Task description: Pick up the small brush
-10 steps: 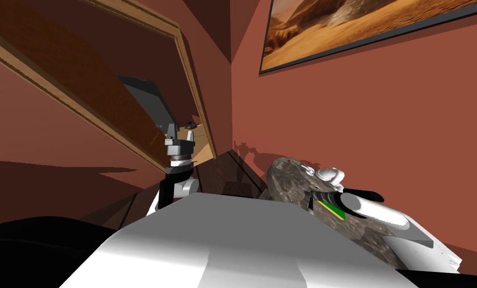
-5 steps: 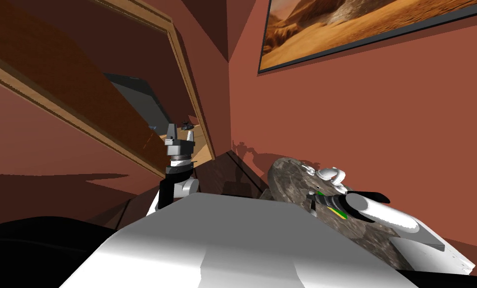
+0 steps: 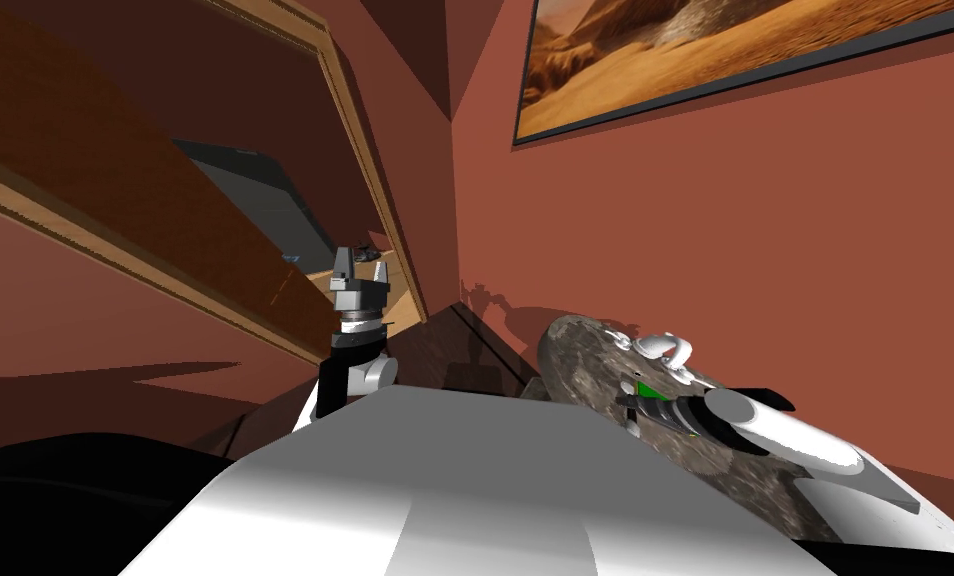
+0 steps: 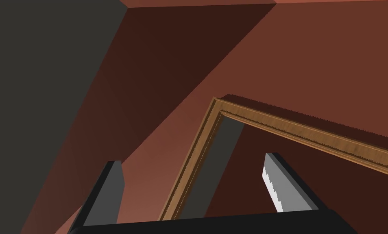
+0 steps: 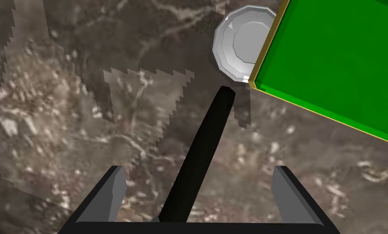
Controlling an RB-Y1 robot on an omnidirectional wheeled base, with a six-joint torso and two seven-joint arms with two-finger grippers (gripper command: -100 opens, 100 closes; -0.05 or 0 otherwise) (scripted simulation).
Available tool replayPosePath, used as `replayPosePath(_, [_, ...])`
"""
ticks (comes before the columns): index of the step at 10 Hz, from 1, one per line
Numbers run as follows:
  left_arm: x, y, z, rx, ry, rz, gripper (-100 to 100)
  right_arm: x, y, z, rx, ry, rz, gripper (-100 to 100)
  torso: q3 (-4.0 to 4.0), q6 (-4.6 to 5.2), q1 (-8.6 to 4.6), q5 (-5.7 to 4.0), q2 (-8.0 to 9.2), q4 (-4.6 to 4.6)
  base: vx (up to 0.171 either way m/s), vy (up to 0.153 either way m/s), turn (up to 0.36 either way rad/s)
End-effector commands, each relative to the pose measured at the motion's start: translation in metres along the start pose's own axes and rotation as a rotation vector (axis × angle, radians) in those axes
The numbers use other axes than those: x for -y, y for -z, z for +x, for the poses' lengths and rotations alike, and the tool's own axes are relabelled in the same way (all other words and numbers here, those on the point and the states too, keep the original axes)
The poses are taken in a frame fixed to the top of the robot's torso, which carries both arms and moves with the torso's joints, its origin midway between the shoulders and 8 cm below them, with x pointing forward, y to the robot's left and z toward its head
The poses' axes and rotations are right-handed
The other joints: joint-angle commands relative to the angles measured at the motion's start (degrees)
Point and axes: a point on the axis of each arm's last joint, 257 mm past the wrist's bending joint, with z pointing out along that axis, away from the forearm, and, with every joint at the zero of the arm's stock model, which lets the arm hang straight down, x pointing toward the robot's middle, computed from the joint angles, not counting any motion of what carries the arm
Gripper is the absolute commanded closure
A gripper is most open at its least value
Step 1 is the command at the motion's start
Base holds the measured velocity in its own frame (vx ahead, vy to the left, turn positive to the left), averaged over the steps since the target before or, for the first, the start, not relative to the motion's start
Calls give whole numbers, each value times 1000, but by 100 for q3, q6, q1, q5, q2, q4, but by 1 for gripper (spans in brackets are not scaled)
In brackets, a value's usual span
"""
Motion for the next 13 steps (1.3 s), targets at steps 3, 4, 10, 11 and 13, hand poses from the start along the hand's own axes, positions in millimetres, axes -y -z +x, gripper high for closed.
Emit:
replayPosePath(3, [0,0,0,0,0,0,0,-1,5,-21,89,-117,46,-100,1,0,-3,-1,2,0,39,42,-85])
replayPosePath(4, [0,0,0,0,0,0,0,-1,7,-27,117,-151,59,-100,-1,0,2,0,-1,0,54,83,-104])
replayPosePath(10, [0,0,0,0,0,0,0,-4,-1,-43,163,-204,77,-100,6,-3,-16,-3,12,3,22,30,-37])
replayPosePath(11, [0,0,0,0,0,0,0,-4,-5,-45,162,-204,76,-100,5,-2,-14,-5,9,2,25,18,-9])
replayPosePath(13, [0,0,0,0,0,0,0,-3,-1,-45,163,-205,77,100,5,-3,-15,-3,9,2,5,4,-1])
